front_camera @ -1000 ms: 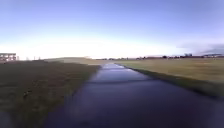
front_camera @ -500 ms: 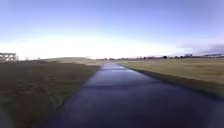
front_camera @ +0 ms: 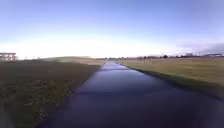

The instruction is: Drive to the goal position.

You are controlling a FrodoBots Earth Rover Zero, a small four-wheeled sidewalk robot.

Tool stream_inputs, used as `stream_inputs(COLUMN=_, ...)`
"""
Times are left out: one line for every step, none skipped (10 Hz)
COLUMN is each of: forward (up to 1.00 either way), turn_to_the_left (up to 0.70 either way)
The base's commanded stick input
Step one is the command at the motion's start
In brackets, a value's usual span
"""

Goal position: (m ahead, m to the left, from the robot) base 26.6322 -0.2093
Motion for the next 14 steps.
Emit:
stream_inputs(forward=1.0, turn_to_the_left=0.0)
stream_inputs(forward=1.0, turn_to_the_left=0.0)
stream_inputs(forward=1.0, turn_to_the_left=0.0)
stream_inputs(forward=1.0, turn_to_the_left=0.0)
stream_inputs(forward=1.0, turn_to_the_left=0.0)
stream_inputs(forward=1.0, turn_to_the_left=0.0)
stream_inputs(forward=1.0, turn_to_the_left=0.0)
stream_inputs(forward=1.0, turn_to_the_left=0.0)
stream_inputs(forward=1.0, turn_to_the_left=0.0)
stream_inputs(forward=1.0, turn_to_the_left=0.0)
stream_inputs(forward=1.0, turn_to_the_left=0.0)
stream_inputs(forward=1.0, turn_to_the_left=0.0)
stream_inputs(forward=1.0, turn_to_the_left=0.0)
stream_inputs(forward=1.0, turn_to_the_left=0.0)
